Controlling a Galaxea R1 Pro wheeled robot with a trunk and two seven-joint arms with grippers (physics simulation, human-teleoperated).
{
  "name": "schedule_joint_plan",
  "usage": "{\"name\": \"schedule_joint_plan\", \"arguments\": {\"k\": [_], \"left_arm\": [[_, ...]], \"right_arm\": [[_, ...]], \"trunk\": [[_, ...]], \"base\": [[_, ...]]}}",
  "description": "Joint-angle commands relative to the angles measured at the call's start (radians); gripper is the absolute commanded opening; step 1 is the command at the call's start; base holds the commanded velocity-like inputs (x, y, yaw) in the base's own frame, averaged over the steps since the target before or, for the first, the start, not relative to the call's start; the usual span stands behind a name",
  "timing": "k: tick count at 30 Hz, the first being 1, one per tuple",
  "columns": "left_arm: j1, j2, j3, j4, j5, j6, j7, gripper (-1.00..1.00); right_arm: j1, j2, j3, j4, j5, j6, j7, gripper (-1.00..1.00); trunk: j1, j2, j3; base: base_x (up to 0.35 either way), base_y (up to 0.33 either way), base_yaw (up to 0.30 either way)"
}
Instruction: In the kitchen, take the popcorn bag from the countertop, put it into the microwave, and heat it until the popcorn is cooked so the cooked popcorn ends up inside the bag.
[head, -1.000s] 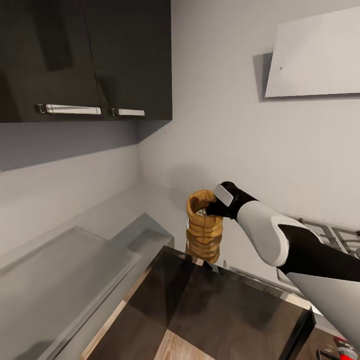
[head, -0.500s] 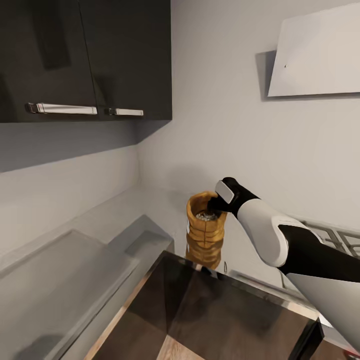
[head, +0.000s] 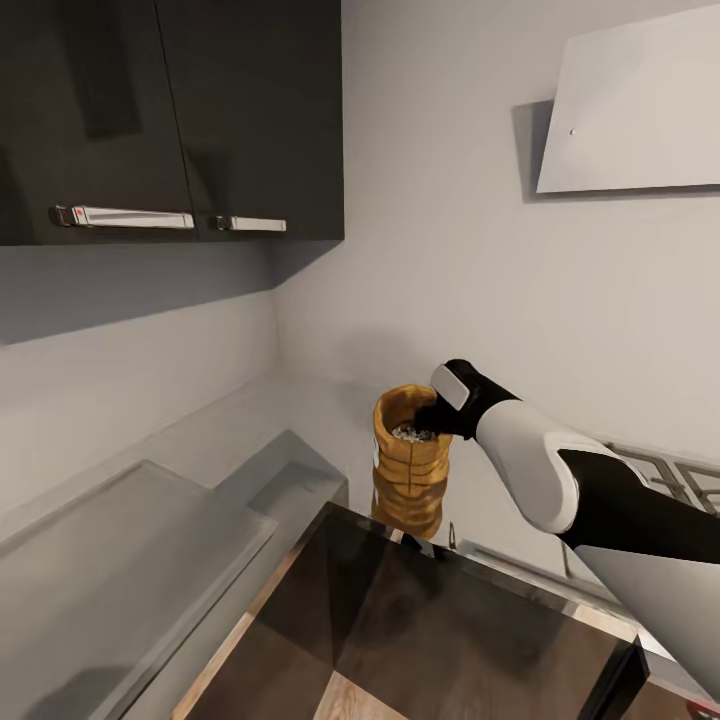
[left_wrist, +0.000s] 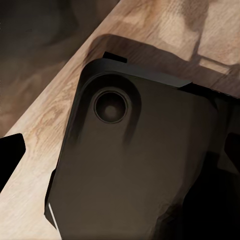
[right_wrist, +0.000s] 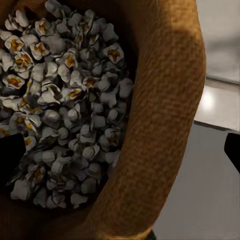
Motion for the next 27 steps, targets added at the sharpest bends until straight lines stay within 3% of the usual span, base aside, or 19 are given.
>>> {"name": "schedule_joint_plan", "arguments": {"k": [1,17,27], "left_arm": [[0.0,0.0,0.008,-0.001,-0.001,-0.001,0.0,1.0],[0.0,-0.001,0.008,-0.001,0.001,-0.001,0.002,1.0],[0.0,0.0,0.008,-0.001,0.001,-0.001,0.002,1.0]], "right_arm": [[0.0,0.0,-0.004,0.005,-0.009,0.001,-0.01,1.0],[0.002,-0.003,-0.004,0.041,-0.008,-0.017,-0.009,1.0],[0.004,-0.003,-0.004,0.043,-0.011,-0.086,-0.004,1.0]], "trunk": [[0.0,-0.001,-0.001],[0.0,-0.001,-0.001],[0.0,-0.001,-0.001]], "base": [[0.0,0.0,0.0],[0.0,0.0,0.0],[-0.024,0.0,0.0]]}}
